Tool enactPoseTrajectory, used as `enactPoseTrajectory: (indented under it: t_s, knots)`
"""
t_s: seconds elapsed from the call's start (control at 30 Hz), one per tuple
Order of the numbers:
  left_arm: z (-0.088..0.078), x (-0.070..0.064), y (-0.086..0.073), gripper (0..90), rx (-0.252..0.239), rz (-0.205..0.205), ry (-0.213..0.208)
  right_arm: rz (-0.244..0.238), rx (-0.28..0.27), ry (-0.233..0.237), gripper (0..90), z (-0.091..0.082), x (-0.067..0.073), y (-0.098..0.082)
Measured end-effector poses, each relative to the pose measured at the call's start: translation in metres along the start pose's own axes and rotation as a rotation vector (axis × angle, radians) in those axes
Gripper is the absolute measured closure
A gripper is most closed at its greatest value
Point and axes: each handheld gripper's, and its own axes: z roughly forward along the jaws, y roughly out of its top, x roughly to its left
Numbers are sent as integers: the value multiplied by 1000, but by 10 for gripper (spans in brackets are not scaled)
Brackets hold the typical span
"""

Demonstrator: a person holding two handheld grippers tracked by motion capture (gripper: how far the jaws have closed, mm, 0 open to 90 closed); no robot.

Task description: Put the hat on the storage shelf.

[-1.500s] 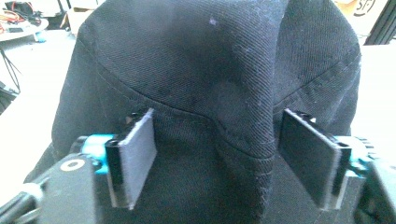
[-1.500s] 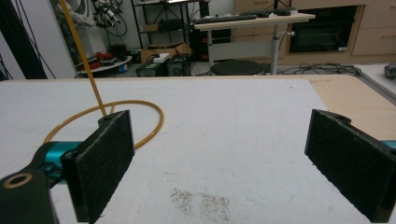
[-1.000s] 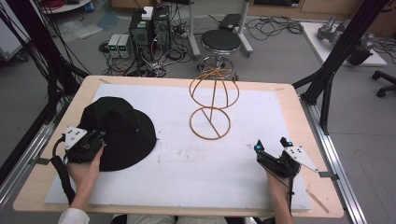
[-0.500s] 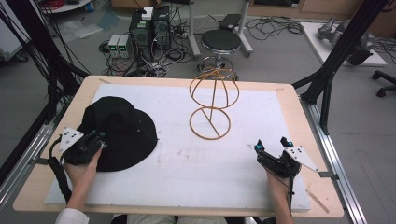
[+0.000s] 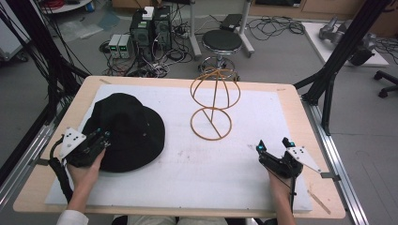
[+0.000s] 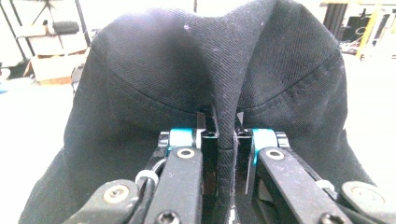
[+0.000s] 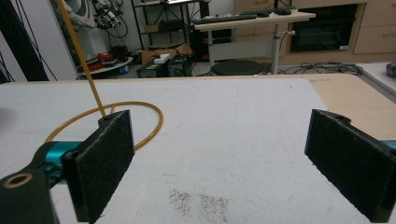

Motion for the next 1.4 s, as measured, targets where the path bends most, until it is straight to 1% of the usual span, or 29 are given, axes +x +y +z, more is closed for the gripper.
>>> enactPoseTrajectory:
  t_s: [0.13,0.2,0.43,0.5,0.57,0.8,0.93,1.03,1.2,1.33,1.4]
  knots:
    - [-5,-6,8,861,-41,6,-15,2,0,4,74,0,0,0]
    - [-8,-8,13,861,-63,16,-21,0,-1,4,73,0,0,0]
    - [-18,-18,33,861,-152,30,-50,9,-2,5,74,-1,0,0]
    - [-19,-19,38,861,-182,27,-60,10,-3,5,74,-1,0,0]
    - [-19,-20,42,861,-206,24,-55,10,-5,5,73,-1,0,0]
    - [-16,-23,53,861,-273,5,-82,14,-3,7,73,-1,0,0]
    - [-11,-24,59,861,-305,-5,-105,2,-4,10,73,-1,0,0]
    - [-10,-27,64,860,-324,-11,-112,7,-3,11,74,-2,0,0]
    - [-7,-31,70,860,-343,-7,-112,14,-4,13,73,-2,-1,1]
    - [-1,-32,75,860,-355,-12,-128,15,-6,17,73,-3,-1,1]
    - [2,-34,78,860,-362,-2,-133,11,-8,20,74,-3,0,1]
